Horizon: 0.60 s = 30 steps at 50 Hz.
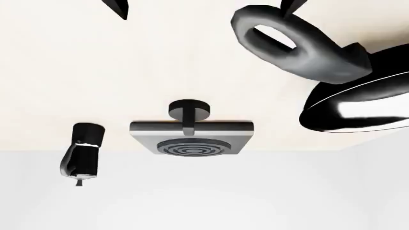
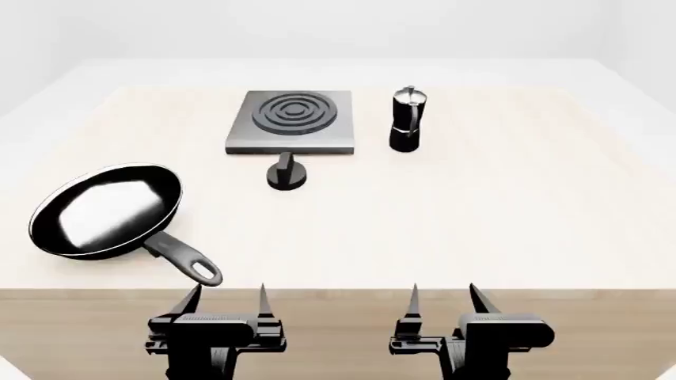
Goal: Turn on the stove and put the moka pot on it.
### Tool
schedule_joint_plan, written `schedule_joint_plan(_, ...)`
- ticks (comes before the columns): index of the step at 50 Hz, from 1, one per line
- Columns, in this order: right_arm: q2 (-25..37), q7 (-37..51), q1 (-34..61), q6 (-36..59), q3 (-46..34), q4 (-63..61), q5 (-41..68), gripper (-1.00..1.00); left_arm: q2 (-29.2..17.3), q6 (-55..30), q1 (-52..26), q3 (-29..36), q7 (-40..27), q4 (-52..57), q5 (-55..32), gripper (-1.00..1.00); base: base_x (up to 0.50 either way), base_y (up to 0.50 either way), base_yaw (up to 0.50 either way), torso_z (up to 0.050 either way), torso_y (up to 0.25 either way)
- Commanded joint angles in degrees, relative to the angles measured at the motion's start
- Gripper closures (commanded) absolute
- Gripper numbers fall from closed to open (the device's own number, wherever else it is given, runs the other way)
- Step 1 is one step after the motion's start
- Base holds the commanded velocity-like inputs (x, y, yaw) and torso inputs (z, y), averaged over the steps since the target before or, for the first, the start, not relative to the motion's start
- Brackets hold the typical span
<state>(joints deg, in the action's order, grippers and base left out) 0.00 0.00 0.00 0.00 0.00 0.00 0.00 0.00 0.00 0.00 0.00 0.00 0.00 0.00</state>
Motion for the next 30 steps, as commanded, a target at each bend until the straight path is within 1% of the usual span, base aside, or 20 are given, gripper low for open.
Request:
schedule_joint_plan(1,0.79,1.03,0.05,-0.34,-1.03,0.37,0.79,-1.0,-1.83,0.76,-0.3,2.08,-2.04,-0.98,-1.84,-1.0,0.0,0.0,0.0,0.0,0.0)
schedule_joint_plan(2,0.97,1.56,0.11,2.04,-1.66,-1.59,0.86,-1.0,-1.97,0.4,-0.12,2.05,-2.02,-0.71,-2.54,-1.0,0.0,0.0,0.0,0.0,0.0)
schedule_joint_plan(11,2.37,4.26,0.79,3.25,-3.29,-2.98,2.03,-1.0,-3.03,-0.36,-0.77,3.8,-3.3,-0.72,-3.08,-1.0,0.0,0.0,0.0,0.0,0.0)
schedule_joint_plan(13,2.65,4.42,0.8,4.08,-3.64,-4.3,2.4,-1.0,-3.37,-0.69,-0.48,4.07,-3.12,0.74,-3.64,-1.0,0.0,0.0,0.0,0.0,0.0)
schedule_joint_plan(15,3.2,4.64,2.13,6.77,-3.82,-9.72,2.63,-1.0,-4.79,-4.57,-0.05,5.47,-3.48,9.07,-1.19,-1.0,0.0,0.0,0.0,0.0,0.0)
schedule_joint_plan(16,3.42,4.58,2.62,7.82,-3.84,-11.37,3.01,-1.0,-5.08,-6.04,-0.15,5.61,-3.99,11.45,-0.39,-1.0,0.0,0.0,0.0,0.0,0.0)
schedule_joint_plan(17,3.82,4.85,4.14,11.05,-3.91,-15.97,2.87,-1.0,-5.78,-9.93,-0.52,5.55,-3.97,17.63,0.01,-1.0,0.0,0.0,0.0,0.0,0.0)
schedule_joint_plan(21,4.71,5.52,7.73,18.16,-4.07,-26.27,2.99,-1.0,-7.6,-19.32,-2.33,6.1,-4.15,31.17,2.53,-1.0,0.0,0.0,0.0,0.0,0.0)
schedule_joint_plan(22,4.75,5.87,10.15,22.71,-3.53,-32.14,3.78,-1.0,-8.17,-23.94,-3.95,5.7,-4.09,37.94,3.53,-1.0,0.0,0.0,0.0,0.0,0.0)
schedule_joint_plan(23,4.78,6.03,11.13,24.5,-3.25,-34.59,4.32,-1.0,-8.53,-25.96,-4.64,5.74,-3.74,40.85,3.74,-1.0,0.0,0.0,0.0,0.0,0.0)
schedule_joint_plan(24,4.87,6.08,12.44,26.42,-2.8,-39.07,5.2,-1.0,-9.33,-30.77,-6.65,6.39,-3.5,47.38,5.89,-1.0,0.0,0.0,0.0,0.0,0.0)
schedule_joint_plan(25,4.98,6.27,12.24,25.73,-2.75,-40.01,5.13,-1.0,-9.55,-33.63,-8.02,6.74,-3.11,51.08,6.57,-1.0,0.0,0.0,0.0,0.0,0.0)
schedule_joint_plan(26,4.99,6.87,15.16,30.79,-2.07,-44.97,6.06,-1.0,-10.13,-36.87,-9.62,7.65,-2.77,55.17,8.12,-1.0,0.0,0.0,0.0,0.0,0.0)
schedule_joint_plan(27,5.01,6.6,14.74,30.25,-1.68,-46.37,6.9,-1.0,-10.47,-38.28,-10.52,8.45,-2.91,58.01,9.6,-1.0,0.0,0.0,0.0,0.0,0.0)
schedule_joint_plan(28,5.57,6.72,15.51,32.06,-2.04,-49.49,6.84,-1.0,-7.91,-36.45,-10.62,7.69,0.79,59.98,13.05,-1.0,0.0,0.0,0.0,0.0,0.0)
schedule_joint_plan(29,5.65,6.86,15.78,32.54,-1.97,-50.61,7.11,-1.0,-2.05,-34.16,-10.24,5.9,7.98,59.99,18.82,-1.0,0.0,0.0,0.0,0.0,0.0)
schedule_joint_plan(30,5.49,7.19,16.33,34.11,-1.3,-52.91,8.0,-1.0,-0.04,-30.49,-9.91,5.16,10.25,59.99,21.0,-1.0,0.0,0.0,0.0,0.0,0.0)
